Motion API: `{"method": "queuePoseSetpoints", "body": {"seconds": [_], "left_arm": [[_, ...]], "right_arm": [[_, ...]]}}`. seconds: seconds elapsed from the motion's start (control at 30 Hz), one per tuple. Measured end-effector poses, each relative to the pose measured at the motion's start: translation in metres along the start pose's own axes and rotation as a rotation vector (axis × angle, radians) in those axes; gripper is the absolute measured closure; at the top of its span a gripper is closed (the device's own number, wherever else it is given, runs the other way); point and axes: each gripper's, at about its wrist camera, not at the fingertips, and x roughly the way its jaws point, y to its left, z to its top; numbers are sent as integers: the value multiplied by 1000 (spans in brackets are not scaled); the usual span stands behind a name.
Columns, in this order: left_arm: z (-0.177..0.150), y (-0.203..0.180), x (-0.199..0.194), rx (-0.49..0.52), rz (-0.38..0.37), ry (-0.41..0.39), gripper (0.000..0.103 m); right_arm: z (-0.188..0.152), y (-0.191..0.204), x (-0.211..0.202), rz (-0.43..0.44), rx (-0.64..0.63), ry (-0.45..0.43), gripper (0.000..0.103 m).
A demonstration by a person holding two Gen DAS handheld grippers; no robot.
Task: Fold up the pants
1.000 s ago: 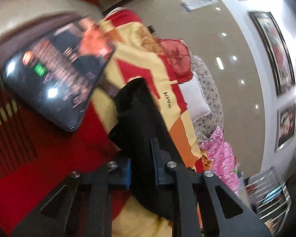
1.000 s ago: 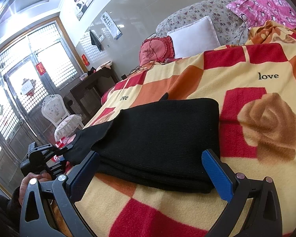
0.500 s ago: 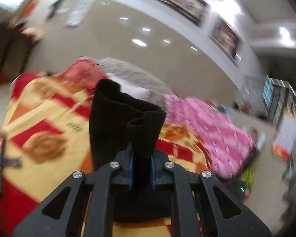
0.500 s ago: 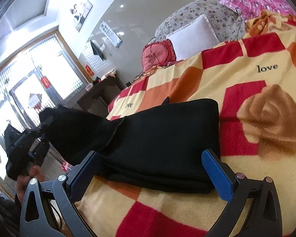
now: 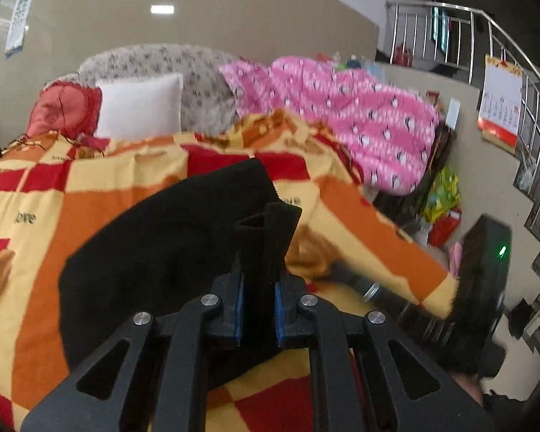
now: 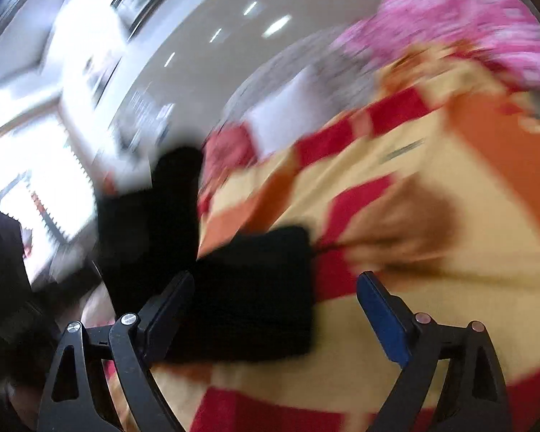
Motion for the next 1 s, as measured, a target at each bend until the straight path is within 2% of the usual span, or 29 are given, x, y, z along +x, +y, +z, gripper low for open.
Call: {"method": "queuePoseSetpoints", "body": {"seconds": [0.03,0.07,0.13,0.17,0.23,0.3,0.33,0.43,0.47,0.53,0.6,0.7,0.77,0.8,0.83,0.87,0.9,0.93,0.97,1.0], "left_arm": [[-3,0,6,-1,-6,19,93],[-6,-4,10,-1,-8,32,93],[-14,-4,21,-17,-22,74,91],[-18,0,30,-43,-60,113,90],[-24,5,32,-88,-98,124,83],[-28,11,24,-116,-159,118,74],[-29,13,16,-127,-172,113,65],[-35,23,-21,-171,-258,49,48],[-37,28,-34,-176,-263,24,44],[-42,40,-54,-196,-253,-14,43],[-47,60,-67,-248,-208,-30,43],[-51,79,-64,-305,-161,-10,45],[-52,83,-58,-338,-188,2,64],[-52,82,-54,-338,-191,3,66],[-52,81,-50,-334,-179,7,75],[-53,81,-42,-332,-143,34,84],[-55,83,-36,-336,-119,57,86],[-58,86,-32,-343,-101,75,89],[-61,89,-29,-351,-87,87,96],[-63,93,-29,-357,-69,94,98]], "right_arm": [[1,-12,-6,-53,57,-28,10],[2,-20,-12,-59,91,-54,16],[2,-18,-11,-82,77,-43,16],[3,-16,-9,-90,68,-32,16],[3,-13,-5,-101,58,-20,16],[4,-12,-3,-101,57,-18,16],[5,-13,-3,-100,57,-18,16],[4,-12,-2,-100,57,-18,16],[4,-13,-2,-101,57,-18,16],[4,-13,-3,-101,57,-18,16],[4,-14,-3,-96,63,-19,16],[7,-5,-9,-97,35,-12,15],[13,26,-18,-53,-96,-20,17],[16,44,-20,-26,-179,-10,22],[18,63,-19,4,-266,12,28],[19,79,-16,24,-342,45,42],[20,89,-12,34,-383,77,55],[19,101,-3,51,-438,143,62],[17,106,6,52,-470,187,74],[14,107,13,48,-492,224,76]]}}
